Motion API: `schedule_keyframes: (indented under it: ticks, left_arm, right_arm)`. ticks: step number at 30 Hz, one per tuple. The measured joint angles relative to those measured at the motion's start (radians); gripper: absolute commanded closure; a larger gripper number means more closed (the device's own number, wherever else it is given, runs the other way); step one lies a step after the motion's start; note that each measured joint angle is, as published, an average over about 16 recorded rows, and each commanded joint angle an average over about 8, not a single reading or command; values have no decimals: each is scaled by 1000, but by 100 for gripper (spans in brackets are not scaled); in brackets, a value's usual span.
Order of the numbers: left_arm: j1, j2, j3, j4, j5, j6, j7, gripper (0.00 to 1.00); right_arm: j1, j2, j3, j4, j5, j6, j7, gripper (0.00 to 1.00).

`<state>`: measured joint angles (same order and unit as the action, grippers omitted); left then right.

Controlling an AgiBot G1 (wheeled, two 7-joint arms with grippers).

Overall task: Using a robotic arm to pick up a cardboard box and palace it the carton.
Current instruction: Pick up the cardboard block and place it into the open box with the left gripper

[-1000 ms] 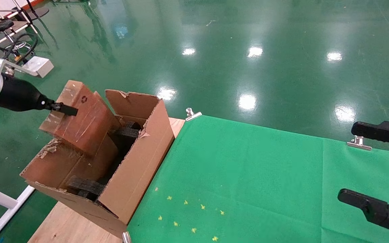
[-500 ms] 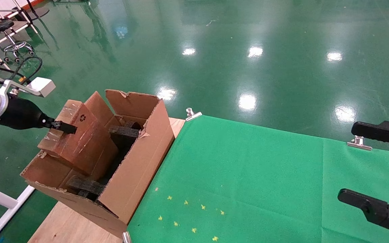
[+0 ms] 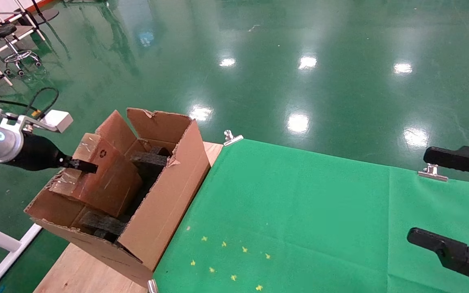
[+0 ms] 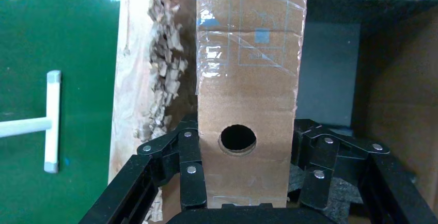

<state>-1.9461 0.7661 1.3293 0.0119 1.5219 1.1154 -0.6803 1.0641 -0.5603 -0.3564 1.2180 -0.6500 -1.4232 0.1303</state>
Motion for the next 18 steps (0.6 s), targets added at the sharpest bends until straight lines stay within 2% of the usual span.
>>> schedule_keyframes:
  ticks: [18]
  left_arm:
    - [125, 13, -26, -6, -37, -81, -9, 100]
  right_arm:
    - [0, 0, 0, 0, 0, 0, 0, 0]
